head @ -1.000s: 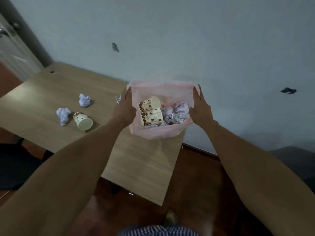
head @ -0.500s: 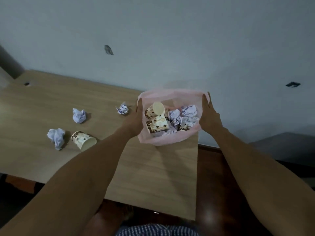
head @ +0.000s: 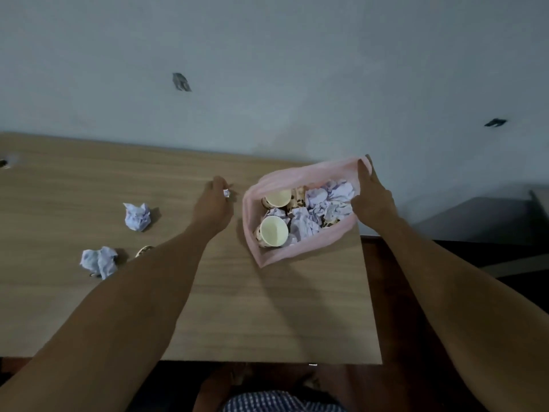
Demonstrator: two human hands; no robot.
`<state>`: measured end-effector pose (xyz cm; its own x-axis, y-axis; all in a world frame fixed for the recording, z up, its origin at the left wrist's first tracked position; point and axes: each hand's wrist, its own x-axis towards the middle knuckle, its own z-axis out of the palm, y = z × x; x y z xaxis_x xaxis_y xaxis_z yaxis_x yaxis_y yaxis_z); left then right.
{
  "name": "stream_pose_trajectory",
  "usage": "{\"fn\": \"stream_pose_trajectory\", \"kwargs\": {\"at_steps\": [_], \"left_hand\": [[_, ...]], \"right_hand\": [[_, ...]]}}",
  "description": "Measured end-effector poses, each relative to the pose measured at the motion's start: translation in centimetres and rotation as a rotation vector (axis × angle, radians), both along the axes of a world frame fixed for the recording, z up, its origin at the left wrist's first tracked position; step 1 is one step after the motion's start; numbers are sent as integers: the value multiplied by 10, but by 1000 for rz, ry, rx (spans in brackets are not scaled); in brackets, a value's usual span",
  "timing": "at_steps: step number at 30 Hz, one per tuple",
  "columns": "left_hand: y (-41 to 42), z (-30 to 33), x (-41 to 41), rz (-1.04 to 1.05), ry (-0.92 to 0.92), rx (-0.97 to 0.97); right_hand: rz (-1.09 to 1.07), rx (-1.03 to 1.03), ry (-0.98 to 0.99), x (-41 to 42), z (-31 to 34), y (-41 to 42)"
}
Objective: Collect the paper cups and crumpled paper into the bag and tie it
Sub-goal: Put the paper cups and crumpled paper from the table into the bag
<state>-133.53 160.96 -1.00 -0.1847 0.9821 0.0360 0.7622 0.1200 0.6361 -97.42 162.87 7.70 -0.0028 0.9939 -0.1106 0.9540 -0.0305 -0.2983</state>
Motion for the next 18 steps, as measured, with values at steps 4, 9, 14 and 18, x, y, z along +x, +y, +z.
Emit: {"fn": "stream_pose_trajectory", "kwargs": {"at_steps": [4, 9, 14, 18], "left_hand": [[34, -39, -30, -127, 222, -186], [67, -70, -34, -226, 358, -371], [59, -64, -18, -100, 267, -227], [48, -20, -3, 13, 145, -26]], "right_hand": [[-21, 0, -4, -11, -1, 14], [5, 5, -35, -13, -9, 27], [-2, 4, -41, -12, -10, 30], [15, 8, -25, -15, -6, 30]]}}
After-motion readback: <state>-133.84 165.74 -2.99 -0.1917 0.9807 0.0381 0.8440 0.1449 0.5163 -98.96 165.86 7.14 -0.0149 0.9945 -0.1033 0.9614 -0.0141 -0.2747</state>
